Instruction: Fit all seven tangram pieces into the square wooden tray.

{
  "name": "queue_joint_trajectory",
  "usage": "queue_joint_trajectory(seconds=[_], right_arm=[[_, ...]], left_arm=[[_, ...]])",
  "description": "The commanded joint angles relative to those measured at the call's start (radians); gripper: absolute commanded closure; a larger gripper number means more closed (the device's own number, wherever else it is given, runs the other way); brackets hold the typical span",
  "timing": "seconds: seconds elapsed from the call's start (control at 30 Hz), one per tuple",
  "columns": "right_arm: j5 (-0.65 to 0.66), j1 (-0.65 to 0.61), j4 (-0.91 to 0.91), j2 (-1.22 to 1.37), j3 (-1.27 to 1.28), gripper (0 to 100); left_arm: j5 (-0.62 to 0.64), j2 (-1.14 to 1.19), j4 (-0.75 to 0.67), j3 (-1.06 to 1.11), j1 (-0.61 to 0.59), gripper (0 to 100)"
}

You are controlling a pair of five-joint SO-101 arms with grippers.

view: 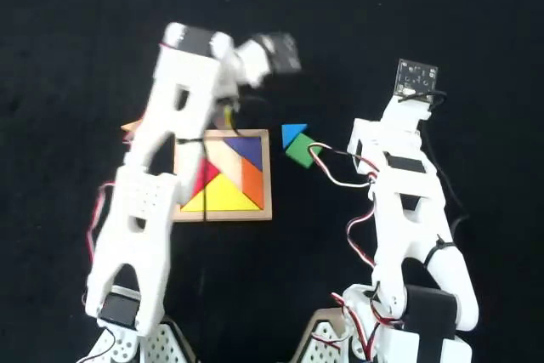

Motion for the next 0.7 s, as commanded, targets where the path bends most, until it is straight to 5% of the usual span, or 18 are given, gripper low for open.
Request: queue_joint_trajectory(seconds=[0.0, 0.17, 0.33, 0.47, 0.67], right_arm=[[-0.011, -0.017, -0.02, -0.051, -0.03, 98.6], [-0.008, -0.044, -0.02, -0.045, -0.025, 98.6], [-0.005, -0.049, -0.02, -0.044, -0.022, 98.6], [-0.005, -0.049, -0.021, -0.044, -0.015, 98.6], [-0.003, -0.049, -0.021, -0.044, -0.012, 98.6]], left_arm=[[0.239, -0.21, 0.014, -0.054, -0.143, 75], [0.471, -0.359, 0.014, 0.079, -0.3, 75], [0.545, -0.443, 0.011, 0.308, -0.427, 75], [0.535, -0.411, -0.032, 0.392, -0.466, 75], [0.302, -0.333, -0.109, 0.392, -0.435, 75]])
